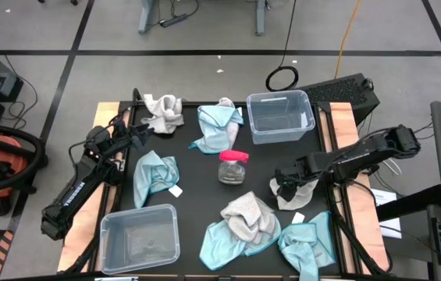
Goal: Sort microfiber towel by color & place in baskets
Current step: Put the gray towel into the top transparent bin
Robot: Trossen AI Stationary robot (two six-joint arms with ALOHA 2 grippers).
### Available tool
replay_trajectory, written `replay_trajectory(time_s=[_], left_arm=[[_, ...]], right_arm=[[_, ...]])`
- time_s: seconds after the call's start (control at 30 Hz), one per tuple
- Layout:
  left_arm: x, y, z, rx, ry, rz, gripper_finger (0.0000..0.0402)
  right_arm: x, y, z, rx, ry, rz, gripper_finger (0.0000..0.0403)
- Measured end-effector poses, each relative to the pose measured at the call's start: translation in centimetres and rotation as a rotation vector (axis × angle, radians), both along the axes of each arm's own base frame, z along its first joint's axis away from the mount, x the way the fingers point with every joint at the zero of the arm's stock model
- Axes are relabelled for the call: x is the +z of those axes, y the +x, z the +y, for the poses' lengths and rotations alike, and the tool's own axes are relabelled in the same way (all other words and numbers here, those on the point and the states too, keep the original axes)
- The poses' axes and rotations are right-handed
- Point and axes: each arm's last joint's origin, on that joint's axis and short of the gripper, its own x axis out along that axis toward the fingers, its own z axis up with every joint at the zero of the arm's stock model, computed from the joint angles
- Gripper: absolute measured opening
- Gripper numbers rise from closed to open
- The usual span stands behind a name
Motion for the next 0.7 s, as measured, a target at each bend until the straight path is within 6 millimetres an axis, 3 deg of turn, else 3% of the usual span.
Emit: replay_trajectory(time_s=[0.23, 0.33, 0.5, 0.7], left_arm=[[0.0, 0.0, 0.0, 0.0, 0.0, 0.0, 0.0262], [0.0, 0.0, 0.0, 0.0, 0.0, 0.0, 0.0262], [0.0, 0.0, 0.0, 0.0, 0.0, 0.0, 0.0262], [0.0, 0.0, 0.0, 0.0, 0.0, 0.0, 0.0262]], right_arm=[[-2.0, 1.0, 0.2, -0.017, 0.012, 0.047, 0.0189], [-2.6, 1.3, 0.3, -0.016, 0.035, 0.043, 0.014], [-2.4, 1.4, 0.4, -0.015, 0.057, 0.011, 0.0024], [-1.3, 1.6, 0.4, -0.07, 0.073, -0.066, 0.0009]])
